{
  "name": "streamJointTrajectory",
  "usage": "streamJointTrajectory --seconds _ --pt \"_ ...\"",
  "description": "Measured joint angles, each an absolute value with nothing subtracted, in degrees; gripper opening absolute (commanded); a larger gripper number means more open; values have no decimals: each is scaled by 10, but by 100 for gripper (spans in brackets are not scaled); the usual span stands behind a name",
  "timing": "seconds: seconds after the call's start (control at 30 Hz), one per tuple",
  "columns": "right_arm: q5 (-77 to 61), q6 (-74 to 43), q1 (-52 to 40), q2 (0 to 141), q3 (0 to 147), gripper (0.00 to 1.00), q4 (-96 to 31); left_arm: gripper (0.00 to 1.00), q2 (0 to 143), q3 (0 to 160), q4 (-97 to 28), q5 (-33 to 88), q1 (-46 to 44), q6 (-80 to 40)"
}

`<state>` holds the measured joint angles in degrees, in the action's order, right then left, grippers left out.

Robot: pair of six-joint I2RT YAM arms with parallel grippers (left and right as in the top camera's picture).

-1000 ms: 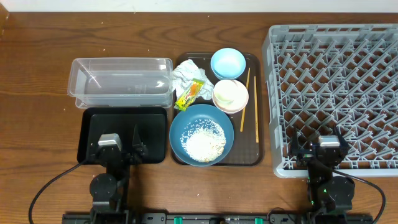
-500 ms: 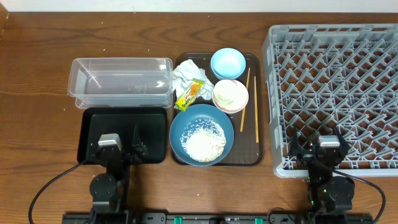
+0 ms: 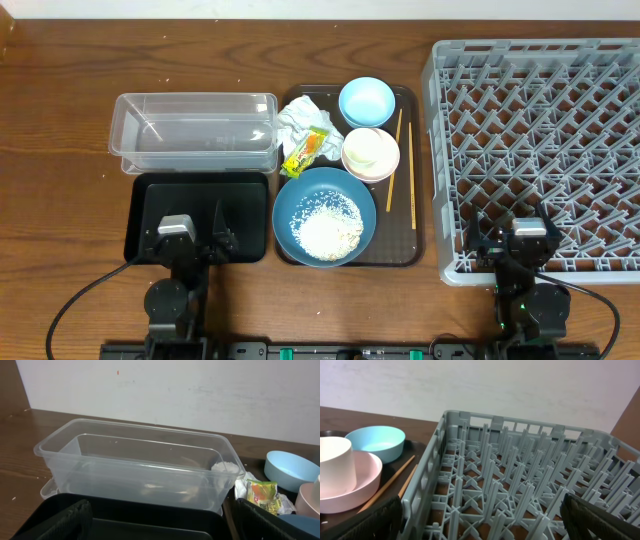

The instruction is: Sort waste into correct bins and load items into the dishwasher rack

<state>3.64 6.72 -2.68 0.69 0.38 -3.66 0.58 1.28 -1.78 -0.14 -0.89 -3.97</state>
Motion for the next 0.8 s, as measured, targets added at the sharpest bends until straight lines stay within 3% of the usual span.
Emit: streamJointTrajectory --seconds 0.8 --pt "36 67 -27 7 4 99 -37 91 6 13 -17 2 -9 -46"
